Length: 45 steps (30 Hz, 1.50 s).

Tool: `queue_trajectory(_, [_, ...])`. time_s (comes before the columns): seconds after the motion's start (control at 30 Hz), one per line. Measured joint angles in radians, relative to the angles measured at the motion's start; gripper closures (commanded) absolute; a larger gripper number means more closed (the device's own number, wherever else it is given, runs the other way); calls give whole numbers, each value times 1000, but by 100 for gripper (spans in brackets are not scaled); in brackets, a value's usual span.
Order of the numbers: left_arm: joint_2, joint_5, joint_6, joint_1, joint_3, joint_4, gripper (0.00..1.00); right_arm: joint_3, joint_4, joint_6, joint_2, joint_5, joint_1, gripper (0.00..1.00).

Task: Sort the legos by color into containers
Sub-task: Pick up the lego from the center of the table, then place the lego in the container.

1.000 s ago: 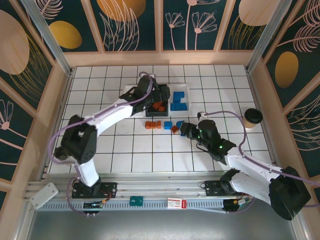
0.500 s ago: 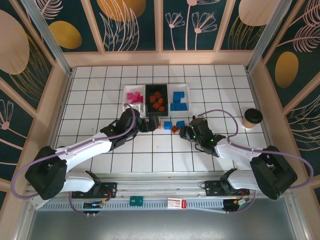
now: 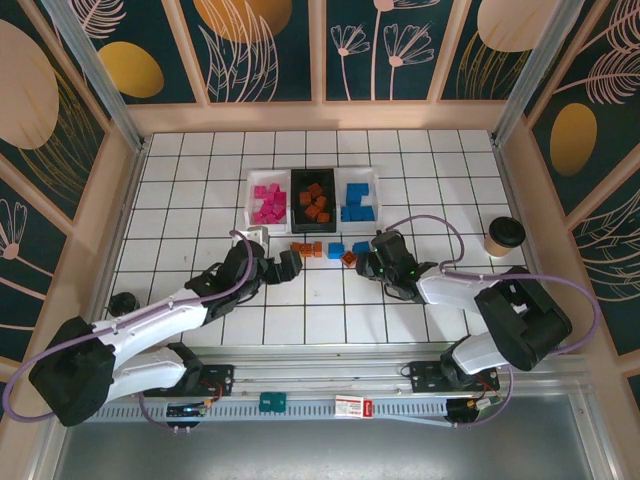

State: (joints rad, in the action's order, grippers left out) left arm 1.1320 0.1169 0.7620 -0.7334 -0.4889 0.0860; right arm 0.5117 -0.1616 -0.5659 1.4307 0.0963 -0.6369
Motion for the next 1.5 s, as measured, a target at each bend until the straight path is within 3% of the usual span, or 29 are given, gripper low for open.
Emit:
queue_trajectory(0.23, [-30,16,11,0,45,0,1,-1,-6,13,-23,-1,2,74])
queue_trajectory(0.43, [-54,30,14,0,63,0,1,16,65,41,-204,-21,2,76])
queue_trajectory(0.53, [-54,34,15,0,64,0,1,108,102,71,-227,-41,6,76])
queue_trajectory(0.67, [-54,41,20,0,64,0,1,288,99,103,-139,-90,54,76])
queue_trajectory(0.9, [-82,43,30,0,65,-10,1,510,105,143,176,-90,139,76])
queue_trajectory(1.0, [-109,49,31,0,69,-15,1,552,138,159,274,-65,147,73])
queue_trajectory(1.2, [-129,55,34,0,72,-35,1,601,174,179,338,-37,146,50])
queue_trajectory(1.5, [-129,68,33,0,72,-45,1,593,175,193,261,-24,131,42])
